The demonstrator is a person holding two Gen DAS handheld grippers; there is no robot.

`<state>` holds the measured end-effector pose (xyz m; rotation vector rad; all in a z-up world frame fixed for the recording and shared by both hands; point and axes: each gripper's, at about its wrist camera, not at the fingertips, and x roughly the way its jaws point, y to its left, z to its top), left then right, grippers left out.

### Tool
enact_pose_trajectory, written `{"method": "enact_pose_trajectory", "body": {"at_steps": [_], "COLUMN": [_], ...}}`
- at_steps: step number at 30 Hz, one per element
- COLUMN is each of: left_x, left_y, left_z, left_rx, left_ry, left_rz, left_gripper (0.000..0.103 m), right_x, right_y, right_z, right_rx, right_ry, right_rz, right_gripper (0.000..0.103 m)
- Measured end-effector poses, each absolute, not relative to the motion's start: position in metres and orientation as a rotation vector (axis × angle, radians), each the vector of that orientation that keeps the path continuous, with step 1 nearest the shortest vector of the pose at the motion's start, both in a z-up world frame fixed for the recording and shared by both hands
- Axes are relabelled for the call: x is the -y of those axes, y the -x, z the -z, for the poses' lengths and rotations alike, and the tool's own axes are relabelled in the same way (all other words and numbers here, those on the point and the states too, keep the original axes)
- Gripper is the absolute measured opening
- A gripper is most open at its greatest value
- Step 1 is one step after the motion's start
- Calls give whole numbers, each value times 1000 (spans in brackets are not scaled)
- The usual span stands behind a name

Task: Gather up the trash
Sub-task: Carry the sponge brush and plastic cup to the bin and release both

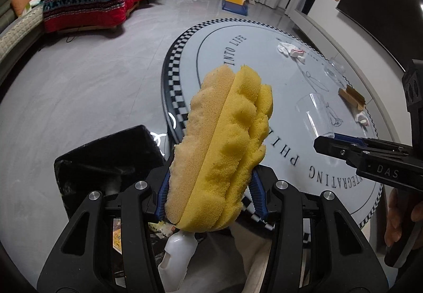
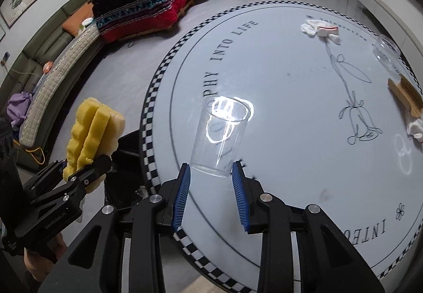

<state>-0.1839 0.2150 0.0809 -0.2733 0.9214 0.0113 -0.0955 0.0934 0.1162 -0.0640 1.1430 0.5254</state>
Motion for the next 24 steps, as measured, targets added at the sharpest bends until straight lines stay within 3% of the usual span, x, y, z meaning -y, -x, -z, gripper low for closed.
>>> {"method": "enact_pose_trajectory", "body": {"at_steps": [19,20,21,22,23,24], "left_x": [-330,-333,-337,-341,-344,-347], "left_y": [281,282,283,285,289,292], "left_z": [-11,-9,-6,-4,-5,-5], "left_rx": [-992,-998,-1009,-1011,-996,-989], "left_ry": [455,461,457,448,443,450], "left_rz": [-299,-318,-355,-405,-445,-454], "left_gripper": [50,58,81,96,97,97], "right_x": [-221,-227,-232,-234,-236,-236], "right_y": [180,183,184,183,184,184], "right_z": [-71,-65,-61,-57,-55,-53], "right_rx": [-1273,-1292,-1307,-1308,-1297,-1297], "right_ry": [189,207,234,250,255,257], "right_rz": [-824,-842,-844,-829,-813,-813], "right_gripper": [35,36,44,53,64,64]}}
